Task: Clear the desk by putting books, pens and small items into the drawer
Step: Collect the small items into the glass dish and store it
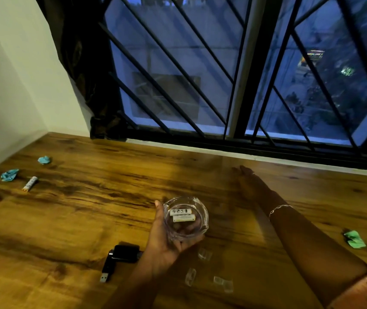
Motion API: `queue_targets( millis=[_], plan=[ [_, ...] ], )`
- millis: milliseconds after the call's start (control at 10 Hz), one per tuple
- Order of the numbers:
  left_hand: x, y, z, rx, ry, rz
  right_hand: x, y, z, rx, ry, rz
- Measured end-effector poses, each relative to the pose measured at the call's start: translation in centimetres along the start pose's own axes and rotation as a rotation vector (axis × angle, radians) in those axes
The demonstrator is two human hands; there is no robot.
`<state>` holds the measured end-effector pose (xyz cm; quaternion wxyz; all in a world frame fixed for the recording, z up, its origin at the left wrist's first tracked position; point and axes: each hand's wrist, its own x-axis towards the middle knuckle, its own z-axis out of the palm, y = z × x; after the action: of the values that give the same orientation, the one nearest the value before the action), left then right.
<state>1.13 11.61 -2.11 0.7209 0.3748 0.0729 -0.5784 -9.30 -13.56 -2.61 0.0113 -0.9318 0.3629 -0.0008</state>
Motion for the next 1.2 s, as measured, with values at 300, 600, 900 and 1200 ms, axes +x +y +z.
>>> queue_targets(
  millis=[300, 600, 900, 1200],
  plan=[
    [-0.6, 1.5, -0.6, 0.014, 0.062, 0.057, -0.8, -2.3, 0.3, 0.264, 0.122, 0.158],
    [-2.2, 3.8, -2.3, -0.006, 0.072, 0.122, -7.0, -16.5, -6.2, 0.701, 0.043, -0.57],
    [-4.8, 9.0, -7.0, -0.09, 0.064, 0.123, -6.6, -25.3, -5.2, 0.517, -0.017, -0.751],
    [-7.1, 16.1, -14.8, -0.141, 0.174, 0.148, -0.9, -36.5, -5.9, 0.846, -0.009, -0.571]
  ],
)
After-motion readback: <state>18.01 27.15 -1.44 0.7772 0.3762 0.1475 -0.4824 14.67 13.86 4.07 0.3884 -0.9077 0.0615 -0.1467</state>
